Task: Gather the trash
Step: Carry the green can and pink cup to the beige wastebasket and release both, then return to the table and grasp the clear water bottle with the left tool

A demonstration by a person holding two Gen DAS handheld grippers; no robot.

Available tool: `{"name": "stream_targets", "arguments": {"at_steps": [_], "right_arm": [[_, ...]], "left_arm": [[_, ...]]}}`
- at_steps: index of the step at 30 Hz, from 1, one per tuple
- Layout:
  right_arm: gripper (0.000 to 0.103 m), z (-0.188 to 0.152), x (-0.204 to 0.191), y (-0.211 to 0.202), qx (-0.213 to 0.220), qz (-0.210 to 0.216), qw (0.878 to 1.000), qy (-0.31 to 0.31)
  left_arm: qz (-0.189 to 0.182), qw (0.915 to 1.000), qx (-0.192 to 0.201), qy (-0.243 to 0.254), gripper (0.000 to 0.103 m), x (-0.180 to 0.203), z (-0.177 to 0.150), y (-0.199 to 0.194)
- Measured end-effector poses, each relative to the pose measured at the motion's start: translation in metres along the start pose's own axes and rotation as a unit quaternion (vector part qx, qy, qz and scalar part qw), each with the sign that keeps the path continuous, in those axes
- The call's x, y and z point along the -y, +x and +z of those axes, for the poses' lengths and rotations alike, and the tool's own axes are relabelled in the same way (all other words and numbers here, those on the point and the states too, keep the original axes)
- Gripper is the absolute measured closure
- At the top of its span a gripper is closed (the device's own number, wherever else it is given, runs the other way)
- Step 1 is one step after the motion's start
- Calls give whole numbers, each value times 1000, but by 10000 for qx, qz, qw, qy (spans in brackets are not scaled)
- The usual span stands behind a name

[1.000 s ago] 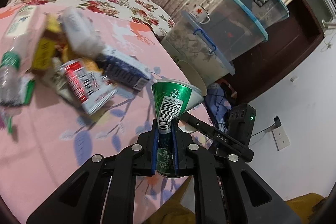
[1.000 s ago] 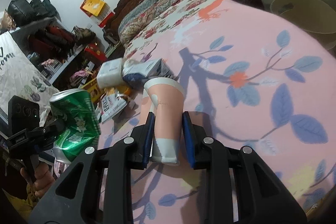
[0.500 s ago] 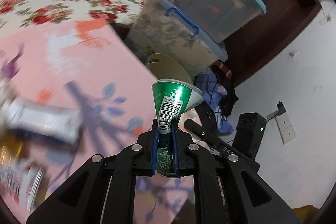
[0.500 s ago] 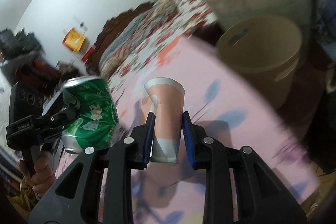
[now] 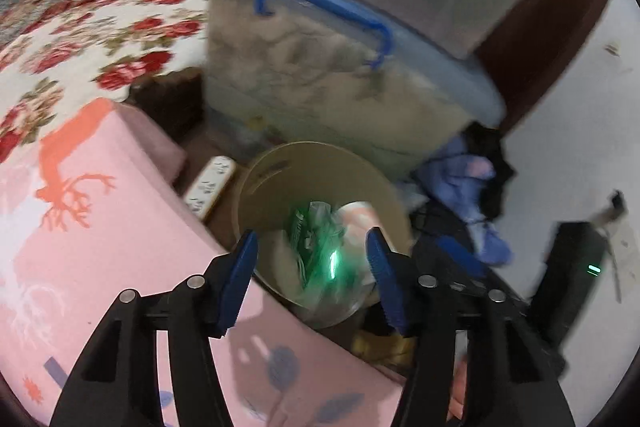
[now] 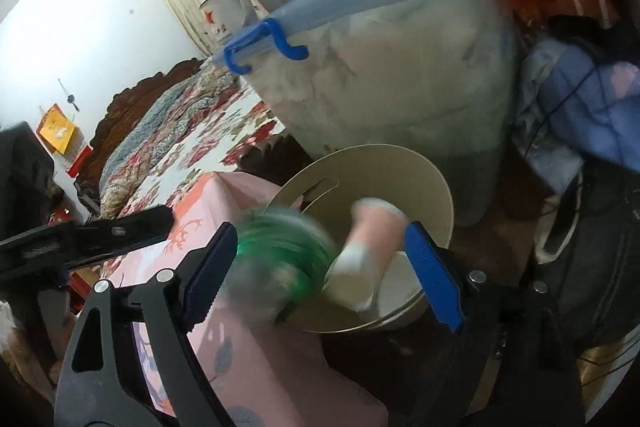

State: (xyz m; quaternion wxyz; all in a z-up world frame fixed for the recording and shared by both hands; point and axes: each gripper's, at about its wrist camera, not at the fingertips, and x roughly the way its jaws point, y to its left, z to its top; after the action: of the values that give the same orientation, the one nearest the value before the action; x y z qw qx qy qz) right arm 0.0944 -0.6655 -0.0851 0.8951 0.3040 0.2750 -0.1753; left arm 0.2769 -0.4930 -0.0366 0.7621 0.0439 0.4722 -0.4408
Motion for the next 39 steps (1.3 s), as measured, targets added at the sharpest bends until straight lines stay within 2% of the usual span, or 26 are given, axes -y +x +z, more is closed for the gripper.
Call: {"name": "stream_targets", "arguments": {"at_steps": [3, 6, 13, 17, 19, 23, 28, 31, 34, 36, 37, 39], "right_arm": [[21, -9, -1, -19, 192, 139, 9997, 47], [28, -25, -9, -27, 112, 364, 9991, 181], [42, -77, -67, -30, -334, 1060, 9937, 160], [44, -108, -111, -20, -723, 1374, 9878, -65], [44, -123, -132, -17, -902, 1464, 9849, -198], [44, -154, -174, -14, -1173, 1594, 9788, -532], [43, -187, -200, -16, -1200, 1519, 9786, -692], [43, -186, -204, -18, -1018, 1379, 9827, -697], [43, -184, -201, -12, -1076, 1207, 9853, -558], [43, -184, -196, -11, -1075, 1126, 9870, -393], [43, -184, -192, -10, -1092, 1096, 9875, -293], [43, -183, -186, -10, -1109, 1062, 9880, -182]], "left_arm": [[-413, 9987, 85, -282, 50, -10, -13, -18], [-515, 9980, 288, -240, 50, -12, -39, -54], [-80, 9995, 303, 68, 50, -25, -132, -133], [225, 9991, 369, 22, 50, -49, -187, -175], [448, 9978, 477, -107, 49, -65, -211, -197], [711, 9926, 711, -684, 49, -111, -255, -244], [1084, 9729, 1253, -1614, 49, -170, -296, -302], [1291, 9581, 1581, -2011, 49, -197, -316, -328], [1514, 9482, 1604, -2288, 48, -217, -323, -338], [1704, 9420, 1637, -2382, 41, -226, -327, -343], [1831, 9380, 1651, -2435, 41, -233, -327, -343], [1853, 9361, 1635, -2502, 41, -240, -329, -343]]}}
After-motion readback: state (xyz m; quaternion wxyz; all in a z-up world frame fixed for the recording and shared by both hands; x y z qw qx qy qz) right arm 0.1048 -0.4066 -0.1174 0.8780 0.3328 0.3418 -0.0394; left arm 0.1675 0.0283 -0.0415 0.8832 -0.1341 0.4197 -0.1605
